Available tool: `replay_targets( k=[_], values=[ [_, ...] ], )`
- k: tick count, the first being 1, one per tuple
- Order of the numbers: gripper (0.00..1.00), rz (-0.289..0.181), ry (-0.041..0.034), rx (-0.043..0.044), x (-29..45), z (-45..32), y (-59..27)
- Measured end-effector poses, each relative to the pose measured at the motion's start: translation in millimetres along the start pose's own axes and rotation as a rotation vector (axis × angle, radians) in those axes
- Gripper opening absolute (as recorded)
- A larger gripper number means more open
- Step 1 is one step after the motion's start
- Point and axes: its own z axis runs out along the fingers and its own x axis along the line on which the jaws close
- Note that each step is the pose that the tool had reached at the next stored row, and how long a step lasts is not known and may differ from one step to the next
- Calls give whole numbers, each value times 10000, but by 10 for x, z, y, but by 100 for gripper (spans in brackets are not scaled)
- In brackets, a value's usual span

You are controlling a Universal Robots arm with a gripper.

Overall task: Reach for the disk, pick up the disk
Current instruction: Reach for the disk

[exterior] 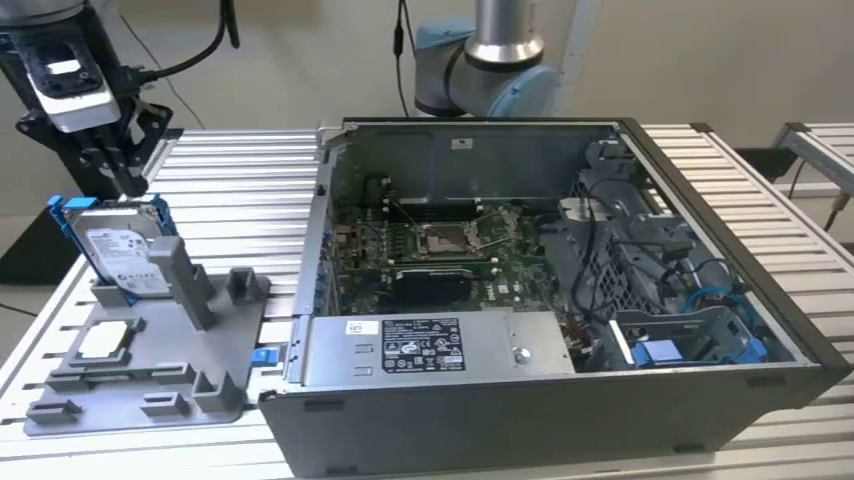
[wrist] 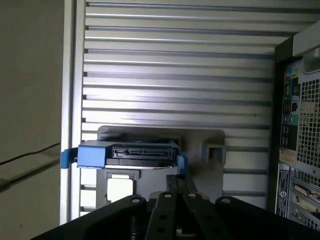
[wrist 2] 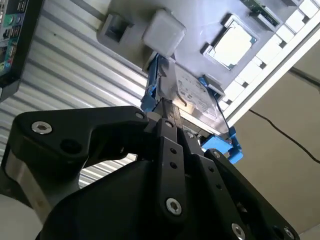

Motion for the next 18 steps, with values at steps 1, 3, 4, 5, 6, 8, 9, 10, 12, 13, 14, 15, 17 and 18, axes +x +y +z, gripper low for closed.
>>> replay_targets(
  k=[1,3,4,5,6,8,9,10,12,13,14,15,17,18],
  values=[
    [0,0,1,1,30,1,19],
    [0,-1,2,1,97,2,53],
    [0,-1,1,0,132,3,65],
    [0,0,0,0,165,4,76],
    [0,0,0,0,197,5,85],
    [0,-7,0,0,240,5,91],
    [0,-14,1,0,259,5,91],
    [0,-21,1,0,278,5,93],
    [0,-35,2,0,325,5,94],
    [0,-39,2,0,356,5,95],
    [0,-41,1,0,393,6,95],
    [0,-43,1,0,433,6,96],
    [0,-44,2,1,522,5,99],
    [0,-44,3,0,568,5,100]
  ],
)
